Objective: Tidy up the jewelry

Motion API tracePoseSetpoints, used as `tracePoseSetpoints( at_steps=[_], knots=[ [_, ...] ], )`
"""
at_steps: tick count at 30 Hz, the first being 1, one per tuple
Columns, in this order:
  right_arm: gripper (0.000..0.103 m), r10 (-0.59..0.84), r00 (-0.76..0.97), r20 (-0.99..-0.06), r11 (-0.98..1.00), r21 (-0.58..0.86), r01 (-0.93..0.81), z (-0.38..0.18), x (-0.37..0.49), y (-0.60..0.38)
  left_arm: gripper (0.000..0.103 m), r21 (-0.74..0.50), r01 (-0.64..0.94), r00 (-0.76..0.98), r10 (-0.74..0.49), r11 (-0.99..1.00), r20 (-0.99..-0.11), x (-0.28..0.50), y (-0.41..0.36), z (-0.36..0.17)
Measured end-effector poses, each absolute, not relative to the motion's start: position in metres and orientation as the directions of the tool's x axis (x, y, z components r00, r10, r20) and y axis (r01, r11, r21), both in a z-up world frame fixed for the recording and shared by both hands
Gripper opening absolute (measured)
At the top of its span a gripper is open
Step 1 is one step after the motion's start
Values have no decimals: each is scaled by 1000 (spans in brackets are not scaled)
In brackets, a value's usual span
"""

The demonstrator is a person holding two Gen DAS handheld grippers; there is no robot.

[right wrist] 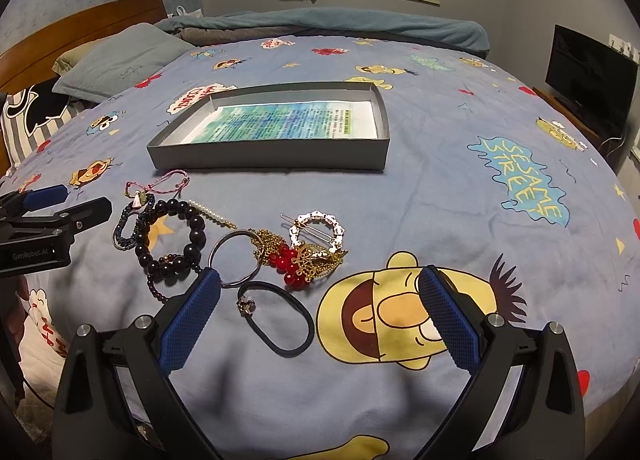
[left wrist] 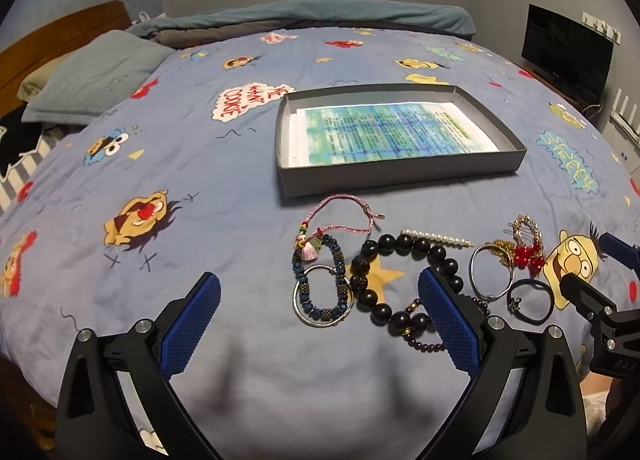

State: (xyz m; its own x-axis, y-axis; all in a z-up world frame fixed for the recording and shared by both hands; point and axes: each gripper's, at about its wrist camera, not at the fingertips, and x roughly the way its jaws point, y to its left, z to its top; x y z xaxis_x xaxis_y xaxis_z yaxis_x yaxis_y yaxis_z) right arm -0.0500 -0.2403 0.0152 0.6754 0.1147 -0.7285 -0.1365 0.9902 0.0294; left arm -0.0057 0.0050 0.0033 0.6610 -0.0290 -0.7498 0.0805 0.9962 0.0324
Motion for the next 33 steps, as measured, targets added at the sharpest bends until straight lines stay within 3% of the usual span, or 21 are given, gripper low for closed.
tracePoseSetpoints(
  at_steps=[33],
  knots=[
    [98,112,668,-736,991,32,-130,13,-48,-242,98,41,78,662,-21,996,-749,-4,7,2]
  ],
)
